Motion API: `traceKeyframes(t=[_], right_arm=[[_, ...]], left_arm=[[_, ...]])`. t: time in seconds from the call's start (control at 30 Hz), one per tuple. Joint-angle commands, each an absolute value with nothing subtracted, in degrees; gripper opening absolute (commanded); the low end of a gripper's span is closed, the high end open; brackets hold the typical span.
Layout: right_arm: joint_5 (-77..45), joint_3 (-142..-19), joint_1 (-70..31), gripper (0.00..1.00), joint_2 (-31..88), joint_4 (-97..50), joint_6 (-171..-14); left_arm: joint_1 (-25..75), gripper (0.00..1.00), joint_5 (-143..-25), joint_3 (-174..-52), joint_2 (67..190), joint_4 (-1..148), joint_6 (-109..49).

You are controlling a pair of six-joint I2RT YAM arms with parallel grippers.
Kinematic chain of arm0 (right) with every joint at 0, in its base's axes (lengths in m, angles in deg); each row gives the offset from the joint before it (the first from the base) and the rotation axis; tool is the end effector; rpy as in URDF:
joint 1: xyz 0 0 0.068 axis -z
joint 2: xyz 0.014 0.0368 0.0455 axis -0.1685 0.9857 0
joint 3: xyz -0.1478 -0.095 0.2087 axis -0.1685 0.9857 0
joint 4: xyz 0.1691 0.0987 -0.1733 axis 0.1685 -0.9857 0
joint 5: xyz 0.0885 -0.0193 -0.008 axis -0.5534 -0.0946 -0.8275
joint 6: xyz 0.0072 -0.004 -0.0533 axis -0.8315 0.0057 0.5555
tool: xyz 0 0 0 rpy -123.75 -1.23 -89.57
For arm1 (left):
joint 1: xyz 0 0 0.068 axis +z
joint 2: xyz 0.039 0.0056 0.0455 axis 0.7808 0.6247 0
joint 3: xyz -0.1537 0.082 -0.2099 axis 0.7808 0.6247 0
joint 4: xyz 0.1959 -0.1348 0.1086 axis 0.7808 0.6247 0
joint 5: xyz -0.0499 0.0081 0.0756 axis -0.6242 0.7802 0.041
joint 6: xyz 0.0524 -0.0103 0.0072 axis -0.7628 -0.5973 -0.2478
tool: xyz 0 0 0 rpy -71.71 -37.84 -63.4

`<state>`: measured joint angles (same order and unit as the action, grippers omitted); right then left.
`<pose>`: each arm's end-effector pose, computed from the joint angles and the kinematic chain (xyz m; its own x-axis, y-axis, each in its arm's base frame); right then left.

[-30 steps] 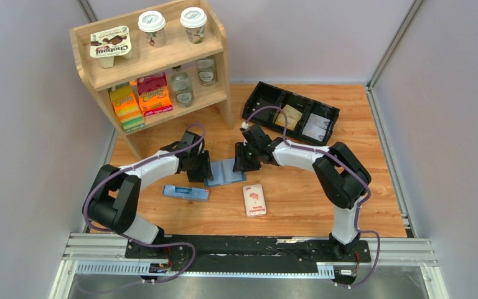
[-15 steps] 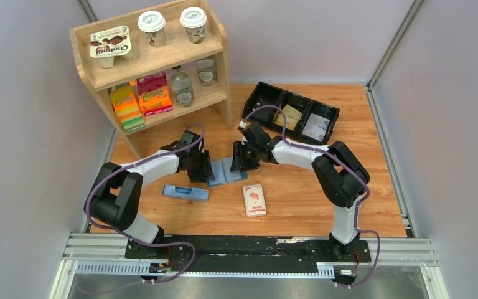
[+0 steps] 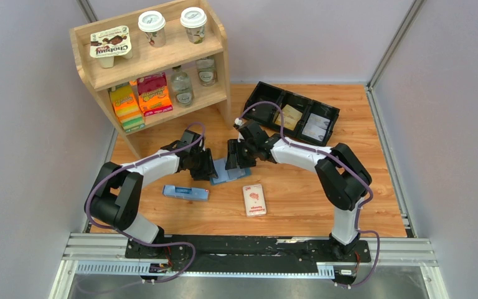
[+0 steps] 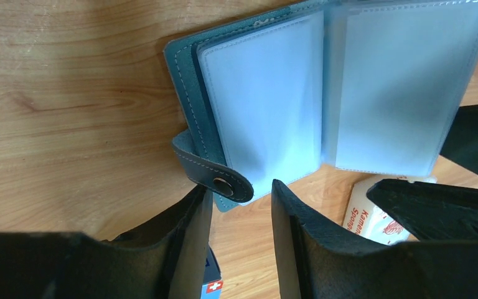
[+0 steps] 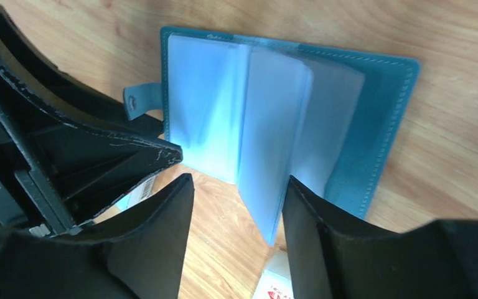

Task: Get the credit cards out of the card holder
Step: Remove the credit card from the card holder.

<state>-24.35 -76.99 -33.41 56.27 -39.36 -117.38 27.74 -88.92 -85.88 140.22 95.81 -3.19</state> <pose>0.2867 0.2819 0.1805 -0.9028 -0.1562 -0.4006 -0.3592 0.7861 0.5030 0.2532 -0.1196 0.1593 -0.9391 -0.2513 -0.2344 -0.1254 0.8857 -0.4470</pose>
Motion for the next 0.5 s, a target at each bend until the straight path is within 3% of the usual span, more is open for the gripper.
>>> traceKeyframes(t=[0.0, 0.47], right_arm=[[-15.6, -79.9, -33.9, 0.58, 51.6, -43.8, -115.3], [-8.4, -81.5, -34.9, 0.6, 53.7, -44.4, -111.7]], left_arm=[[27.6, 0.47, -89.9, -86.8, 139.9, 94.0, -2.2], [27.6, 0.47, -89.4, -86.6, 139.7, 94.3, -2.2]])
